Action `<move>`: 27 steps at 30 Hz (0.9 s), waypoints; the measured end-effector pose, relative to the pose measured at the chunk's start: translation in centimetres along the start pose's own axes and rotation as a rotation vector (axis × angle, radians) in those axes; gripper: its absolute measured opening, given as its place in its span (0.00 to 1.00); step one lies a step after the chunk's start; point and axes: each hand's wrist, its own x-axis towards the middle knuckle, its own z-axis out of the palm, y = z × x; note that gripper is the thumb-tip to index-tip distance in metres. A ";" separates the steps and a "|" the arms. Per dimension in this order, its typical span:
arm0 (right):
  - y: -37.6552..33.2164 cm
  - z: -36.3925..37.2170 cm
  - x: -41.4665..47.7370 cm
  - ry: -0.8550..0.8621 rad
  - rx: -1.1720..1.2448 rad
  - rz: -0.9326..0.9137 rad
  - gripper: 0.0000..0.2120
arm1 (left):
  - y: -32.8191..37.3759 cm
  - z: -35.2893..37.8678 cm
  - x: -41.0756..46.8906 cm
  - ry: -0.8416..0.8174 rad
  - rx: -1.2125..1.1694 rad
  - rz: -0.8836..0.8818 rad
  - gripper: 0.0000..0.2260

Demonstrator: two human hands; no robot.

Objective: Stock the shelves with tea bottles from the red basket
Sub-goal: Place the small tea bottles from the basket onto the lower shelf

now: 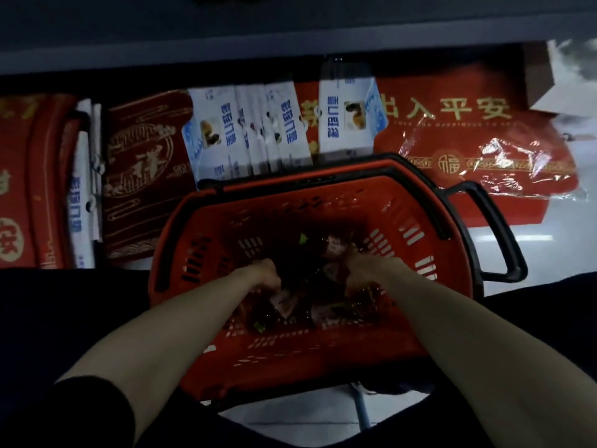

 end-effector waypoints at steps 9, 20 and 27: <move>-0.7 5.5 3.0 -0.114 -0.302 -0.056 0.22 | -2.1 5.6 3.5 -0.081 -0.141 0.008 0.40; -0.1 5.5 4.2 -0.110 -0.177 -0.024 0.26 | -4.0 6.1 3.5 -0.015 -0.113 -0.043 0.42; 0.4 2.1 1.0 -0.132 0.123 -0.001 0.34 | -5.6 1.0 0.8 0.112 -0.126 -0.014 0.29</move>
